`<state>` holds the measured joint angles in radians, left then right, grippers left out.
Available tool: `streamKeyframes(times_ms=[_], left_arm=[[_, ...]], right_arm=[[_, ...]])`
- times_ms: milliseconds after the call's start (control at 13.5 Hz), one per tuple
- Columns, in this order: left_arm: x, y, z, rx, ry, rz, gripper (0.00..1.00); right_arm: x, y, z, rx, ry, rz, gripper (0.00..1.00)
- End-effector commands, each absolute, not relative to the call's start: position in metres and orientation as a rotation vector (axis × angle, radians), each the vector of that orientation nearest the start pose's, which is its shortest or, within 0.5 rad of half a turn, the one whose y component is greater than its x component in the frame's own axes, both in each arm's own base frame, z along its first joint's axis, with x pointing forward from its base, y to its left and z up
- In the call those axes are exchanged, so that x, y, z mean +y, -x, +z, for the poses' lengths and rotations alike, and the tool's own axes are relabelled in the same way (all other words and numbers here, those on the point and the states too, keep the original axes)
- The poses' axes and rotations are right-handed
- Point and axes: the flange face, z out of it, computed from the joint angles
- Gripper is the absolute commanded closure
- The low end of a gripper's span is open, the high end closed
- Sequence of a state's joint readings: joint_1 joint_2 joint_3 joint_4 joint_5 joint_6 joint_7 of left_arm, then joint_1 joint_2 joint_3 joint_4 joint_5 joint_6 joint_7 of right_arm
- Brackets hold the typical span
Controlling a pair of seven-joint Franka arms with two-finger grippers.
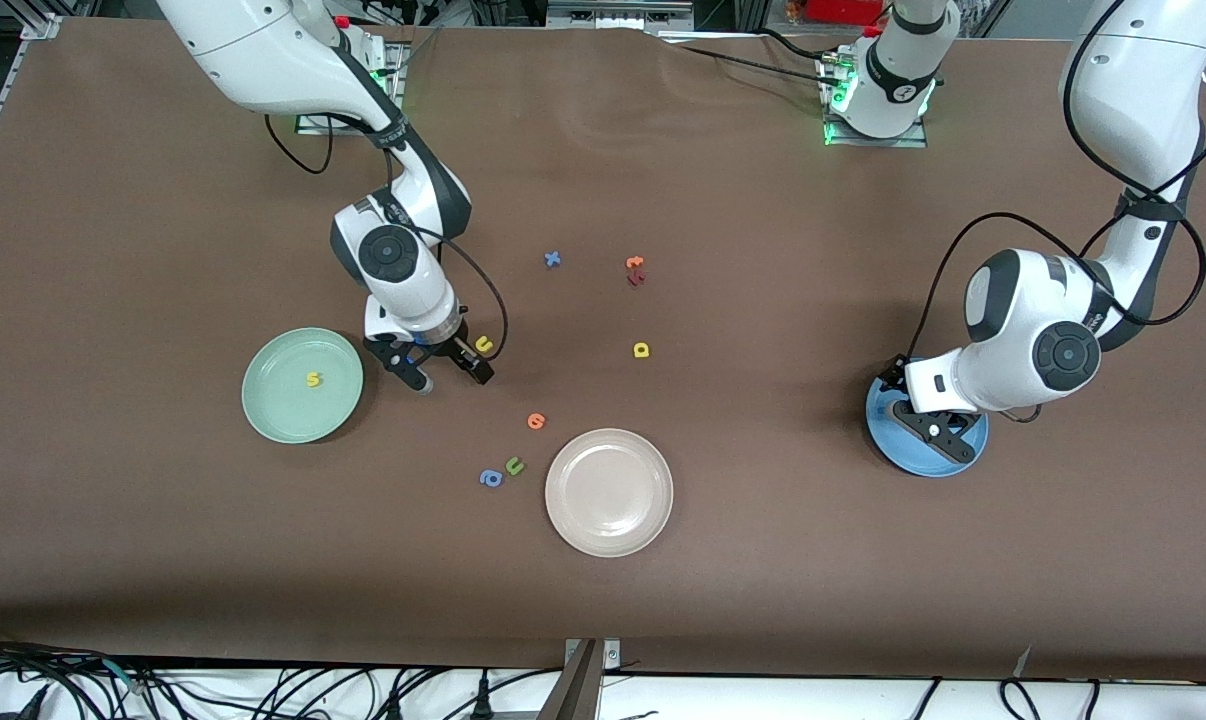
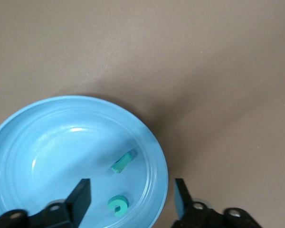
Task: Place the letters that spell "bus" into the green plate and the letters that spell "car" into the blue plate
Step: 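Grasp the blue d with the right gripper while the left gripper grasps the o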
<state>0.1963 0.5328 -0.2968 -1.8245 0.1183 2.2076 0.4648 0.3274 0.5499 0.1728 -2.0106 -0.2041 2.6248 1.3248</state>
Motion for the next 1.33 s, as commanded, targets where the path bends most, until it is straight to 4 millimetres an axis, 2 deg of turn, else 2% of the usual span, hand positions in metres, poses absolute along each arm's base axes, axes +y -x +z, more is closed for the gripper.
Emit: streamKeyframes(times_ms=[0,74,222,371,593,742,816,1038,1261], left_arm=[[-0.078,-0.629,0.265,0.986,3.074,0.182,0.0],[-0.095,-0.625,0.271,0.911,3.11,0.196,0.0],[-0.142,-0.614,0.278,0.768,3.166,0.229,0.0],[-0.186,-0.6,0.284,0.611,3.207,0.247,0.0],[-0.242,-0.581,0.281,0.502,3.217,0.269,0.0],[-0.277,-0.569,0.278,0.401,3.225,0.271,0.0],[-0.292,-0.564,0.278,0.363,3.236,0.247,0.0],[-0.338,-0.544,0.264,0.251,3.265,0.234,0.0],[-0.355,-0.538,0.256,0.234,3.287,0.22,0.0]], right_arm=[[0.31,-0.534,0.18,1.025,2.9,-0.108,0.08],[0.311,-0.534,0.178,1.024,2.896,-0.111,0.09],[0.311,-0.534,0.176,1.021,2.888,-0.114,0.2],[0.31,-0.534,0.172,1.024,2.891,-0.11,0.24],[0.305,-0.538,0.172,1.029,2.892,-0.121,0.3],[0.306,-0.538,0.172,1.012,2.894,-0.134,0.43],[0.305,-0.537,0.17,1.013,2.896,-0.131,0.46],[0.306,-0.537,0.17,0.991,2.909,-0.14,0.53],[0.306,-0.537,0.17,0.983,2.912,-0.146,0.57]])
